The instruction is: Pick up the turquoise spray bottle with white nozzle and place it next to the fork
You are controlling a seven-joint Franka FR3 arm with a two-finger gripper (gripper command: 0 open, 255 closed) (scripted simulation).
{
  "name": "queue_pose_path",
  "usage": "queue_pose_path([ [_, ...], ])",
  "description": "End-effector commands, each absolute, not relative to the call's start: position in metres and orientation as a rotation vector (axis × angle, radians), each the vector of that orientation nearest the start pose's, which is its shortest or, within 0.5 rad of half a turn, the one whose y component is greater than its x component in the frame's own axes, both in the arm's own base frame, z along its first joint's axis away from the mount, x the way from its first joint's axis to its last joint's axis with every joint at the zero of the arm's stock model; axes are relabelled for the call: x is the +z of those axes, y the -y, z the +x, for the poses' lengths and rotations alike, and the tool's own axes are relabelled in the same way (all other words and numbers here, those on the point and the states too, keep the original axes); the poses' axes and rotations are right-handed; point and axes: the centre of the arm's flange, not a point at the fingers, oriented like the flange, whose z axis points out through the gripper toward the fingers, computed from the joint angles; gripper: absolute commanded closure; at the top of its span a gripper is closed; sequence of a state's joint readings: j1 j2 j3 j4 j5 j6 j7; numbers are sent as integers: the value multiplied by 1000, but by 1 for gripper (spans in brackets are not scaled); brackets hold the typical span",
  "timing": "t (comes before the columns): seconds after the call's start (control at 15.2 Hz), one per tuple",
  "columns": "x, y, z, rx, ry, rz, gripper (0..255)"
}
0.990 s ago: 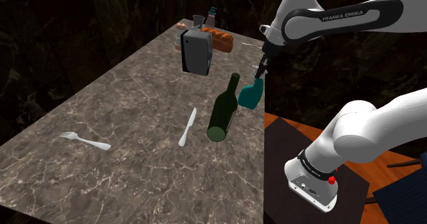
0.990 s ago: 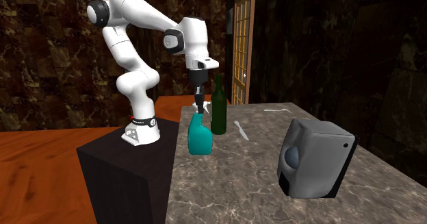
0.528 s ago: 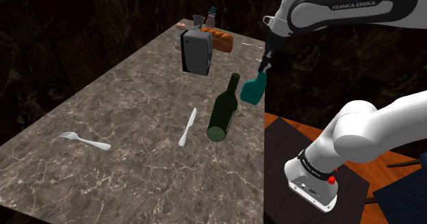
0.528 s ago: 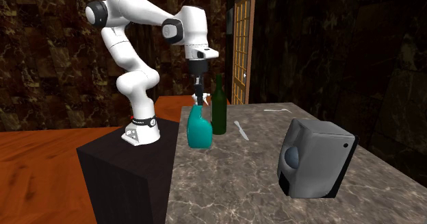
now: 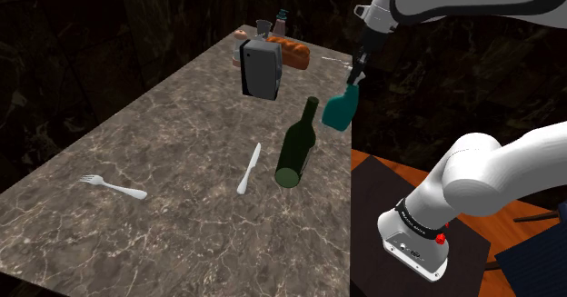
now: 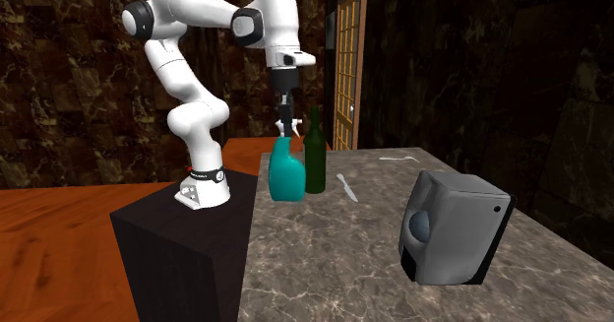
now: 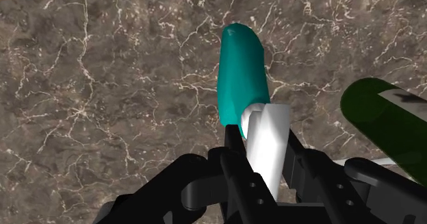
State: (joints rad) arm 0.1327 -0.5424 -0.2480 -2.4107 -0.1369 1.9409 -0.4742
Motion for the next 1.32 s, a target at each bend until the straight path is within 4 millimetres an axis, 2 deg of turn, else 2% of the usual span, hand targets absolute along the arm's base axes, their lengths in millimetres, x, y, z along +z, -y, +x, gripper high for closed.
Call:
queue_pose_path([
  [0.0, 517, 63, 392, -92, 682, -3085, 255],
  [1.25, 617, 63, 392, -92, 682, -3085, 255],
])
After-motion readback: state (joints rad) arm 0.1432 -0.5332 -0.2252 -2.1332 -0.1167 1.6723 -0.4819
